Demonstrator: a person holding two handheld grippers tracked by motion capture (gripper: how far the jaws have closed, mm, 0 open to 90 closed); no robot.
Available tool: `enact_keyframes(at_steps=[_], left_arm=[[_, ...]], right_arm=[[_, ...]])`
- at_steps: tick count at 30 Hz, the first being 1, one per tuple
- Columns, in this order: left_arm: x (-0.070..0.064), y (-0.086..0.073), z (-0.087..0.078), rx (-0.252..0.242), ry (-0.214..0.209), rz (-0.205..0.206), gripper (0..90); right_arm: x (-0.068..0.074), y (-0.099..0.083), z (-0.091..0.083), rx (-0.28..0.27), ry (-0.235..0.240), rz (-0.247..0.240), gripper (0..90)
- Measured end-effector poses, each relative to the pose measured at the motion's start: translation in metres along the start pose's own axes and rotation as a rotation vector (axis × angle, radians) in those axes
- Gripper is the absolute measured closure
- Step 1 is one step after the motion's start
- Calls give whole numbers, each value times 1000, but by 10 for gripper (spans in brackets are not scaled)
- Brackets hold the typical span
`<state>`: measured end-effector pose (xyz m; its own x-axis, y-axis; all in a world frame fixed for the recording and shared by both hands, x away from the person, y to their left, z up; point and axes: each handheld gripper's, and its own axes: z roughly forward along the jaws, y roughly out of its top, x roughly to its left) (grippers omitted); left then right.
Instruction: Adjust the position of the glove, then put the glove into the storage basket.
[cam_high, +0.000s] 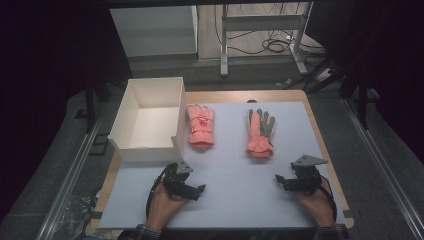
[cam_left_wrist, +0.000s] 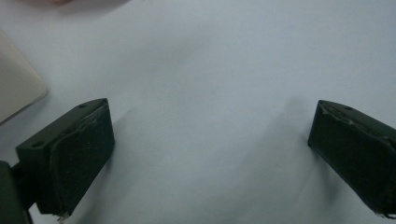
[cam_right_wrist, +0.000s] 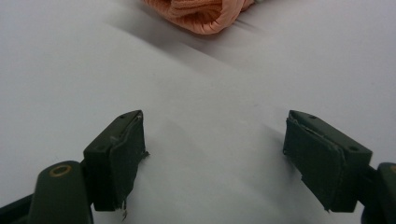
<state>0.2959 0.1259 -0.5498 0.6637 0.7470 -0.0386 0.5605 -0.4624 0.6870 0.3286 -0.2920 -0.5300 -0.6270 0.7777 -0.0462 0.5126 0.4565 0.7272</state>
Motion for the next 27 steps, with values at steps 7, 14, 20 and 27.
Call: enact_keyframes(at_steps=[7,14,20,27], left_arm=[[0,0,0,-2,0,0,5],[0,0,0,-5,1,-3,8],[0,0,0,-5,1,-3,9],[0,0,0,-4,0,-2,9]], right_arm=[[0,0,0,0,0,-1,213],[0,0,0,2,2,1,212],[0,0,0,3,3,1,213],[-1,1,-1,4,6,5,224]])
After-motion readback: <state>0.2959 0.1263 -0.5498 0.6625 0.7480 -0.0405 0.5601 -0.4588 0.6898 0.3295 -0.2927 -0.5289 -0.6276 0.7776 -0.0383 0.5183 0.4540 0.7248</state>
